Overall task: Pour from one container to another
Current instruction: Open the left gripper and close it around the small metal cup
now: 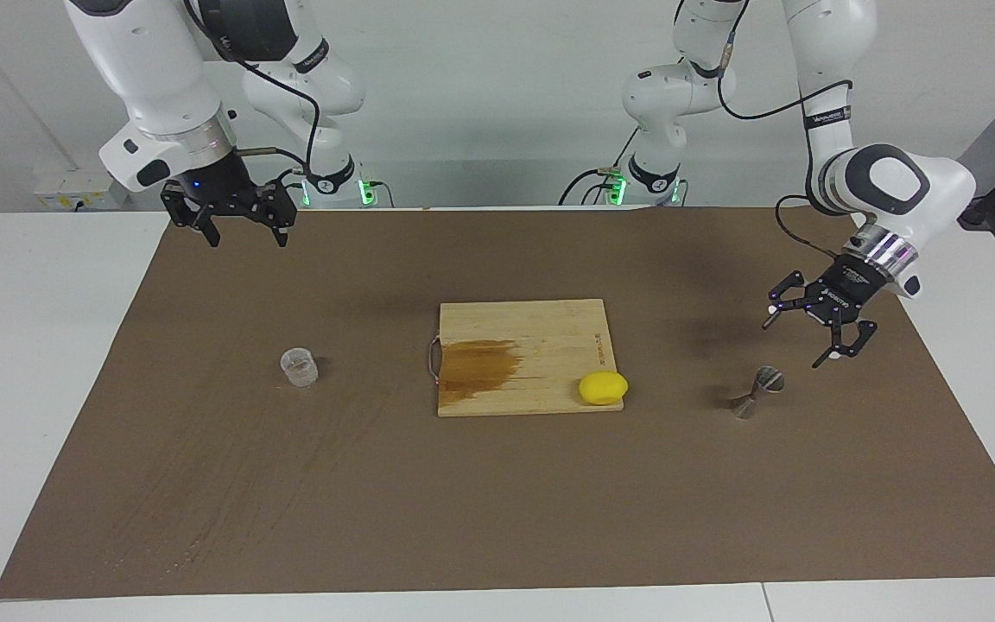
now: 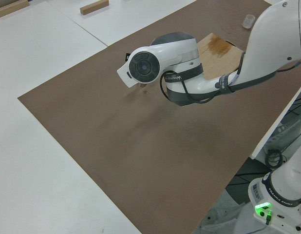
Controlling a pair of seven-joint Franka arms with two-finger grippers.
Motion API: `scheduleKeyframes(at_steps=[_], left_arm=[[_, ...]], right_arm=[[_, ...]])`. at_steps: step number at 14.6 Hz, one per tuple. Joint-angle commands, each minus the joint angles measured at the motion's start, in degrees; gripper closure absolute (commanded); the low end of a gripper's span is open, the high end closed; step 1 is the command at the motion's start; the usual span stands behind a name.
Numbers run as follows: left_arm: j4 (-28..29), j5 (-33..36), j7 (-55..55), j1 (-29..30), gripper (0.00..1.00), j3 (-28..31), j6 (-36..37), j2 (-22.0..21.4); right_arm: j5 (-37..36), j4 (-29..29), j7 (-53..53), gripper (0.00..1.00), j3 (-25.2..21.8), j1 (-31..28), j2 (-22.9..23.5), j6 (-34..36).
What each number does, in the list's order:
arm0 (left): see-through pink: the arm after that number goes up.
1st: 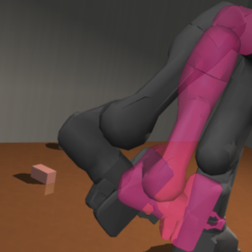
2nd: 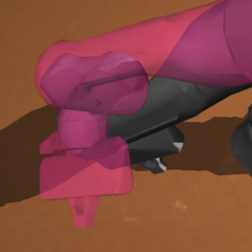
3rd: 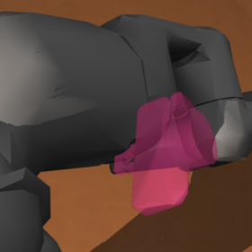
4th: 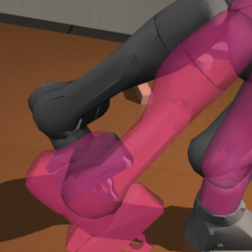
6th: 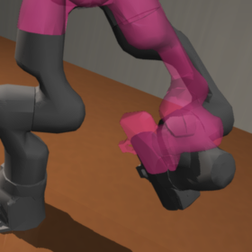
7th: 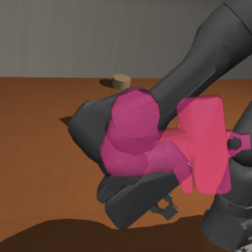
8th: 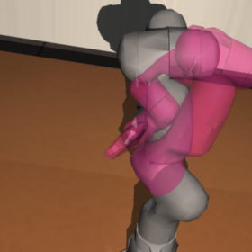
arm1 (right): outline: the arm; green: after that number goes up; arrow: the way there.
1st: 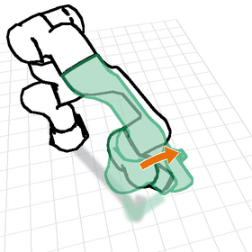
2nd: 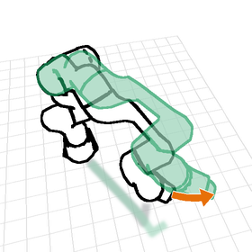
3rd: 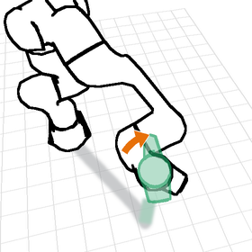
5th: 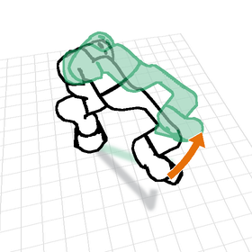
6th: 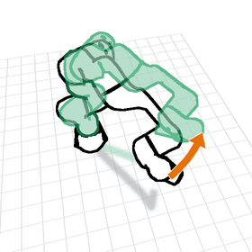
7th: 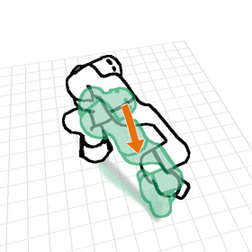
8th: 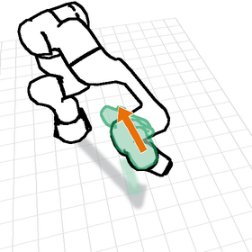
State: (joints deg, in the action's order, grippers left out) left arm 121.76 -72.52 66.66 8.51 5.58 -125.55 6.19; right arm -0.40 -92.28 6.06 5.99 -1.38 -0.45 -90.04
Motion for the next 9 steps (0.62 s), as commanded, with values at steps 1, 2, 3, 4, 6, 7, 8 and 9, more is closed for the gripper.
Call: scheduleKeyframes(at_steps=[1, 2, 3, 4, 6, 7, 8, 9], left_arm=[[1.2, -8.0, 1.6, 0.6, 0.0, -0.5, -1.3, 2.8], [1.2, -9.9, 1.6, 0.1, 0.0, -0.4, -1.4, 3.1], [1.3, -10.3, 1.5, -0.1, 0.0, -0.5, -1.6, 3.6], [1.6, -10.8, 1.5, -0.2, 0.0, -0.5, -2.1, 3.7], [1.6, -13.2, 1.5, -1.3, 0.0, -0.5, -3.8, 3.9], [1.6, -14.9, 1.5, -2.1, 0.0, -0.5, -4.6, 4.6], [1.5, -16.5, 1.3, -2.8, 0.0, -0.4, -5.6, 5.0], [1.5, -17.1, 1.1, -3.5, 0.0, -0.4, -6.1, 5.2]], right_arm=[[1.5, 1.1, -0.3, 0.01, 0.4, -1.0, 0.5, 1.2], [1.5, 1.1, -0.3, 0.01, 0.4, -1.0, 0.5, 1.2], [1.5, 1.1, -0.3, 0.01, 0.4, -1.0, 0.5, 1.2], [1.5, 1.1, -0.3, 0.01, 0.4, -1.0, 0.5, 1.2], [1.5, 1.1, -0.3, 0.01, 0.4, -1.0, 0.5, 1.2], [1.5, 1.1, -0.3, 0.01, 0.4, -1.0, 0.5, 1.2], [1.5, 1.1, -0.3, 0.01, 0.4, -1.0, 0.5, 1.2], [1.5, 1.1, -0.3, 0.01, 0.4, -1.0, 0.5, 1.2]])
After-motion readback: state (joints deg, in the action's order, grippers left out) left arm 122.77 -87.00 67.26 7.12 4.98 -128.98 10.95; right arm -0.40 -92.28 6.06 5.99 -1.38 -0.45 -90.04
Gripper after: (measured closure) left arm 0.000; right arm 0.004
